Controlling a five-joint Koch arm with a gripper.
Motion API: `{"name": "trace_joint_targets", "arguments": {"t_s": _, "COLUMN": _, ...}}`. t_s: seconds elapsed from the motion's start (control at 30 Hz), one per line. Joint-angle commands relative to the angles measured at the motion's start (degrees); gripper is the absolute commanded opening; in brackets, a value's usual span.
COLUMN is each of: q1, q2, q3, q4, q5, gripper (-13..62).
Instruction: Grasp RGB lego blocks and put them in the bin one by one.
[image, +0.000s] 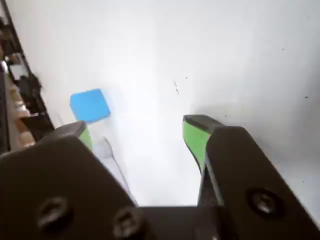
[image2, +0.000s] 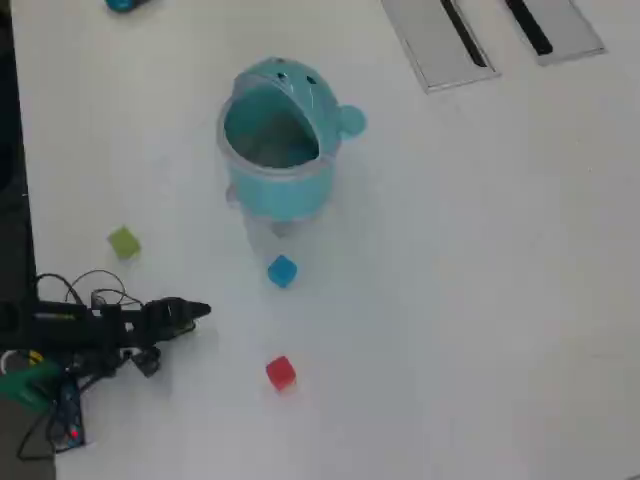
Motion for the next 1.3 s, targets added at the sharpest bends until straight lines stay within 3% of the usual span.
{"name": "trace_joint_targets", "arguments": {"t_s": 0.0, "q1": -0.3, "q2": 3.2, "q3": 4.0, "q4": 3.7, "q5": -0.7, "gripper": 34.2}}
{"name": "trace_joint_targets", "arguments": {"t_s": 0.53, "q1": -0.3, "q2": 3.3, "q3": 4.0, "q4": 2.5, "q5": -0.8, "gripper": 34.2}}
{"name": "trace_joint_targets", "arguments": {"t_s": 1.17, "q1": 5.4, "q2": 3.5, "q3": 4.0, "q4": -23.9, "q5": -6.9, "gripper": 33.8}}
{"name": "trace_joint_targets", "arguments": {"t_s": 1.27, "q1": 7.0, "q2": 3.5, "q3": 4.0, "q4": -31.9, "q5": -13.4, "gripper": 33.8}}
